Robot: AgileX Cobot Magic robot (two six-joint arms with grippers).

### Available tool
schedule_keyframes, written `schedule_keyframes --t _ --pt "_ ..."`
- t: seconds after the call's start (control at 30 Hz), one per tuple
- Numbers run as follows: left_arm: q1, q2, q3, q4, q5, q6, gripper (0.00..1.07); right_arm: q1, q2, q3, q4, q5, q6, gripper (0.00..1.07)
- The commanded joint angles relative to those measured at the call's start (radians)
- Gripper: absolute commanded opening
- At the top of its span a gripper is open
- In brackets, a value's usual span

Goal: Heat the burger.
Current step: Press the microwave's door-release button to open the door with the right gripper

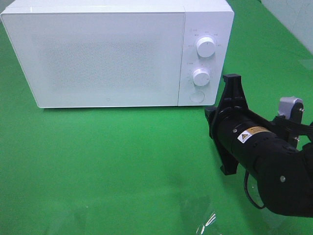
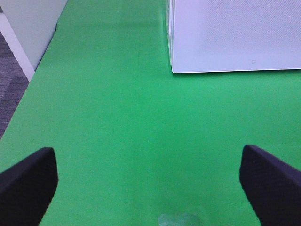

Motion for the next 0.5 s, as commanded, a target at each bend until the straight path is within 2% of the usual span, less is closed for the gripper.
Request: schedule_keyframes --t 0.03,0.27,0.5 --pt "-0.004 -0.020 0.002 0.000 -0.007 0.001 0.98 -0.003 0.000 -0.010 0.026 0.016 0.019 0.00" --pt "-0.004 -0.020 0.002 0.000 -0.007 0.001 0.98 -0.058 0.000 -0.021 0.009 0.068 0.017 0.00" --pt "-0.004 -0.020 0.002 0.000 -0.007 0.001 0.98 -0.112 0.030 -0.074 -0.036 0.075 0.009 0.00"
